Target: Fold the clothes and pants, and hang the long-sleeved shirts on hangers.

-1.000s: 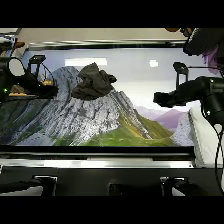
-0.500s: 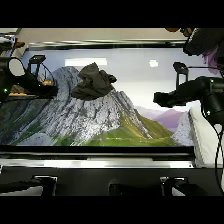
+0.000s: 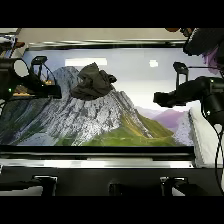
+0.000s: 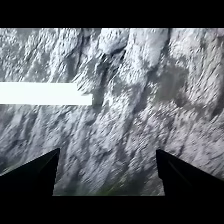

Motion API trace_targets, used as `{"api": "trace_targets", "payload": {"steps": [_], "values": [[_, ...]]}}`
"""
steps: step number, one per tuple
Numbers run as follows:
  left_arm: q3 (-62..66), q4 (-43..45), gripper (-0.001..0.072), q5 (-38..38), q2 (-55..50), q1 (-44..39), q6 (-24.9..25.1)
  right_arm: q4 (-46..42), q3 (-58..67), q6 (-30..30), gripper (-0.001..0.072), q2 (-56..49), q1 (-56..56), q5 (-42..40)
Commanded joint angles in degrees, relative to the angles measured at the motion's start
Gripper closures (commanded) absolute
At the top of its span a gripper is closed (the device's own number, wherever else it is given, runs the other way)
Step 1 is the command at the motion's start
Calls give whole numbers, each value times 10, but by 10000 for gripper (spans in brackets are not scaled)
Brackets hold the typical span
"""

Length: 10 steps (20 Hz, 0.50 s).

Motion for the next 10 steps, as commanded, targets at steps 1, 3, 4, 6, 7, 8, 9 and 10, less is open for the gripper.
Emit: {"api": "trace_targets", "payload": {"steps": [1, 3, 4, 6, 7, 8, 9, 10], "values": [[0, -132, -13, 154, -19, -17, -33, 0, 0, 1, 670, 0, 0, 14], [2, -195, -13, 273, -49, -42, -34, 1, 0, 2, 669, 0, 1, 26], [3, -199, -13, 321, -71, -57, -35, 1, 0, 2, 669, 0, 0, 26], [3, -198, -13, 402, -121, -80, -35, 0, 0, 2, 669, 0, 0, 25], [3, -198, -13, 438, -148, -89, -35, 1, 0, 2, 669, 0, 0, 25], [3, -198, -13, 467, -172, -95, -35, 1, 0, 2, 669, 0, 0, 24], [3, -199, -13, 494, -195, -100, -35, 1, 0, 2, 669, 0, 0, 22], [3, -198, -13, 512, -213, -104, -42, 1, 0, 2, 669, 0, 0, 21]]}}
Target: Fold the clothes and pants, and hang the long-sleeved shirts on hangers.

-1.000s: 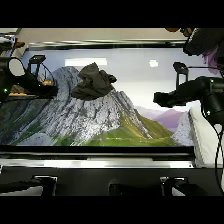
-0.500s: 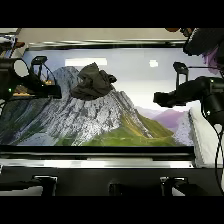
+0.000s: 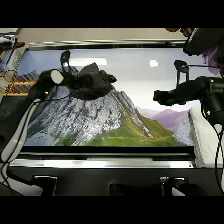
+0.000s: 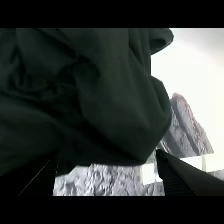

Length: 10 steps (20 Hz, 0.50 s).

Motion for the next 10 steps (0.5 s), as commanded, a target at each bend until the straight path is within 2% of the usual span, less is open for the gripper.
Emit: {"api": "trace_targets", "payload": {"steps": [1, 3, 4, 7, 8, 9, 10], "values": [[1, -15, -13, 128, -72, -21, -22, 0, 0, 0, 669, 0, 0, -3], [1, -16, 4, 144, -95, -21, -39, 0, 0, 0, 669, 0, 0, -8], [1, -16, 100, 147, -103, -21, -41, 0, 0, 0, 669, 0, 0, -11], [1, -16, 119, 149, -111, -21, -41, 1, 0, 0, 669, 0, 1, -16], [3, -16, 330, 139, -109, -21, -40, 1, 0, 0, 669, 0, 1, -17], [14, -16, 690, 109, -107, -21, -38, 1, 0, 0, 669, 0, 0, -16], [31, -16, 691, 72, -104, -21, -34, 1, 0, 0, 669, 0, 1, -16]]}}
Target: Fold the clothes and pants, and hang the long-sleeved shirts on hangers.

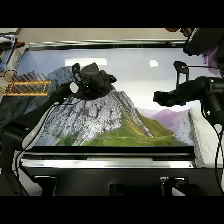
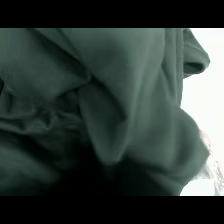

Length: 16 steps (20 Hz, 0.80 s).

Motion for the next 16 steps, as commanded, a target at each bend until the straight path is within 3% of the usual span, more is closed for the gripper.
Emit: {"api": "trace_targets", "payload": {"steps": [1, 5, 8, 11, 16], "values": [[45, -1, 691, -102, 2, 0, 2, 1, 0, 0, 669, 0, 0, -4], [138, -2, 693, -356, 57, -14, 73, 4, 1, 37, 668, 0, 1, -47], [151, -17, 693, -490, 140, -50, 77, 7, 4, 52, 668, 0, 0, -78], [151, -45, 693, -529, 193, -113, 40, 23, 9, 51, 613, 19, 0, -111], [150, -44, 693, -508, 167, -267, -9, 25, 9, 49, 613, 121, 0, -147]]}}
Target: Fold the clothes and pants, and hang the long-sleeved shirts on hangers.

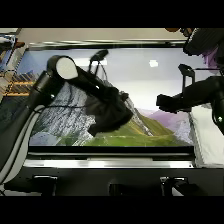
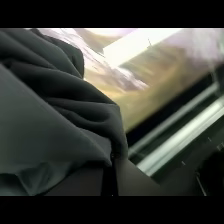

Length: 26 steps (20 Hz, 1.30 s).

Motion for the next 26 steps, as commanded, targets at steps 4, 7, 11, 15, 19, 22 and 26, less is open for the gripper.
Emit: {"api": "trace_targets", "payload": {"steps": [4, 7, 11, 15, 19, 22, 26], "values": [[1, 18, 693, 19, -98, -162, -65, 1, 1, 2, 614, 136, 0, -52], [2, -6, 686, 28, -134, -159, -74, 0, 1, 2, 615, 179, 0, -52], [2, -8, 106, -2, -75, -79, -54, -1, 1, 18, 498, 210, 0, -9], [2, 73, 88, -53, 37, 57, -3, -1, 1, 22, 326, 212, 0, 42], [-2, 105, 88, -54, 82, 214, 2, -1, 0, 24, 326, 211, 0, 28], [-75, 9, 88, -3, 78, 316, 35, -1, 0, 24, 326, 211, 0, 12], [-251, -158, 88, 100, 52, 371, 169, -1, 0, 24, 326, 211, 0, 1]]}}
